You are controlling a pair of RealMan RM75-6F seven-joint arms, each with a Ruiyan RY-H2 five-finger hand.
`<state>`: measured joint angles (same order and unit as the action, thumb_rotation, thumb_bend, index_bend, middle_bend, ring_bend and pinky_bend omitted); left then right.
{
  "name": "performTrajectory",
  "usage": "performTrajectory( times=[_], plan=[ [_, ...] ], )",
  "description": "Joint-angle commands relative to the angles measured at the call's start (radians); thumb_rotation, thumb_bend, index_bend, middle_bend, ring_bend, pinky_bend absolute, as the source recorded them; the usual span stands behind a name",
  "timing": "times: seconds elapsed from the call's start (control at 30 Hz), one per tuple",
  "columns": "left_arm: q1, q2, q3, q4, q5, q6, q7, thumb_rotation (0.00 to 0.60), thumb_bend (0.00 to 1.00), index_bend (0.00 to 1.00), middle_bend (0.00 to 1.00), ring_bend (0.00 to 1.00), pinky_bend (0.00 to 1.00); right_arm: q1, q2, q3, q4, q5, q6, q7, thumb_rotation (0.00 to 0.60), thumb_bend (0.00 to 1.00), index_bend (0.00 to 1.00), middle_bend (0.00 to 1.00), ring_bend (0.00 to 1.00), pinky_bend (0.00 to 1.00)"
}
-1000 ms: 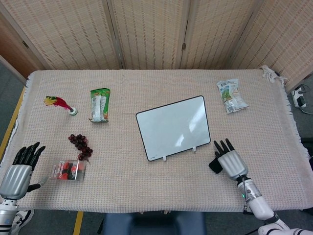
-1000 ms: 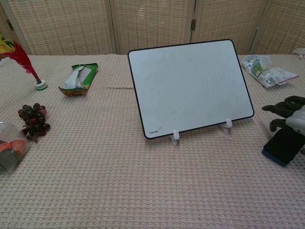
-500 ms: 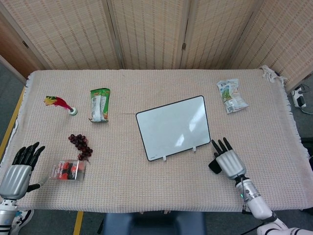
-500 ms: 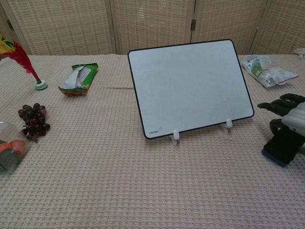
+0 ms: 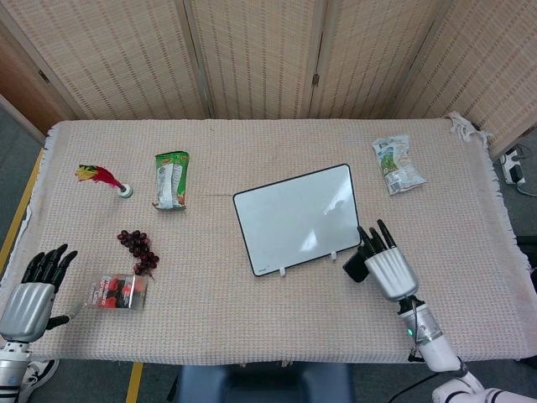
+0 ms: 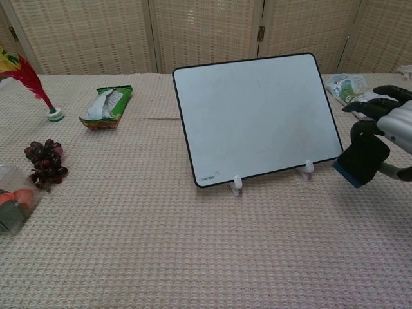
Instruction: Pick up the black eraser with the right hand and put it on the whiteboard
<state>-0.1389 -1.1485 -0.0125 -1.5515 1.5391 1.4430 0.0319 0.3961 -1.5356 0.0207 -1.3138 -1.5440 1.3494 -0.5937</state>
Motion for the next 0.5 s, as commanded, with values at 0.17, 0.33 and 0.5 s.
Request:
performTrajectory(
  times=[0.17,0.33,0.5],
  plan=[
    [-0.001,0.004,0.002,-0.002,0.002,-0.004,-0.01,0.6,0.28,0.0,0.0,0.0,0.0,0.056,-0.176,0.098,0.177,-0.051,0.077,-0.021,0.6,0.37,0.69,0.13,0.16,0.0],
    [-0.007,0.008,0.007,-0.004,0.003,-0.02,-0.01,0.6,0.28,0.0,0.0,0.0,0.0,0.115,-0.263,0.154,0.284,-0.025,0.049,-0.012,0.6,0.37,0.67,0.13,0.16,0.0],
    [-0.005,0.015,0.011,-0.009,0.011,-0.016,-0.033,0.6,0.28,0.0,0.0,0.0,0.0,0.161,-0.32,0.185,0.354,-0.014,0.036,-0.001,0.6,0.37,0.66,0.13,0.16,0.0]
  ],
)
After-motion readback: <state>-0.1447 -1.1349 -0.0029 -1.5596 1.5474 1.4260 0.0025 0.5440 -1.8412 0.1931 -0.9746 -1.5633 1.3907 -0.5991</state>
